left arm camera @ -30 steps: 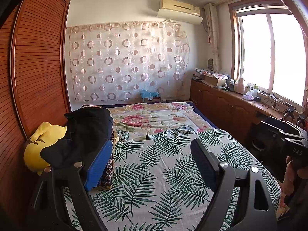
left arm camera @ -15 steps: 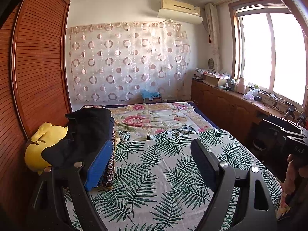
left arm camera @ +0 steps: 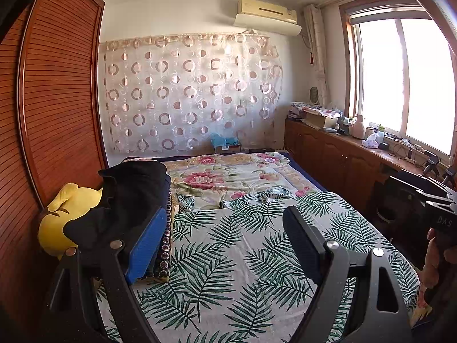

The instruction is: Fold small clothes

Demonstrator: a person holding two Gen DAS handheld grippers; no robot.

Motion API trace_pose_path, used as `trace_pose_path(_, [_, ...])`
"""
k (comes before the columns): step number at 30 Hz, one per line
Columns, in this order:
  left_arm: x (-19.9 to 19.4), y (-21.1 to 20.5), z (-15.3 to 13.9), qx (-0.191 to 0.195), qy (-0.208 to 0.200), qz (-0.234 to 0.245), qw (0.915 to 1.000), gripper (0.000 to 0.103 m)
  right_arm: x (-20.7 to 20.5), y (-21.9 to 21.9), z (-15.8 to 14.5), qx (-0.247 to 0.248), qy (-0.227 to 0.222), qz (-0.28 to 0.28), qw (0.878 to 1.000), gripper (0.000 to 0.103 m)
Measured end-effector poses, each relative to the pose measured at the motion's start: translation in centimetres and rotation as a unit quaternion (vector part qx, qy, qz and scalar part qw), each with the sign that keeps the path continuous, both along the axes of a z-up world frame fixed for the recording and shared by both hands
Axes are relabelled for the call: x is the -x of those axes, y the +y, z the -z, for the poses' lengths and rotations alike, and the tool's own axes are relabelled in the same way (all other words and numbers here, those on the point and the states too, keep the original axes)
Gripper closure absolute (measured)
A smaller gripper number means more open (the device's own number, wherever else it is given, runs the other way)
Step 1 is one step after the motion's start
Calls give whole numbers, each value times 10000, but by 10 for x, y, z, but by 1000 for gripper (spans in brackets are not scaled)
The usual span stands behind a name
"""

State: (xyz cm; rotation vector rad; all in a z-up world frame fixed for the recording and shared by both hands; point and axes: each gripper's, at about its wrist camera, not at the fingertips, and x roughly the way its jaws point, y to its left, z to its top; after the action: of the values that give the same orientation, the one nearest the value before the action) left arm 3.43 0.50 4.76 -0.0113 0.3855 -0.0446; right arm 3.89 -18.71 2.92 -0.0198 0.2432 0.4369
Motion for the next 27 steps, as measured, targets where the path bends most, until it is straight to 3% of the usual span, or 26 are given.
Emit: trace_pose_path(27, [0,0,1,5,0,4,10000,19,-2,0,1,-7,-6,-13,10000,20])
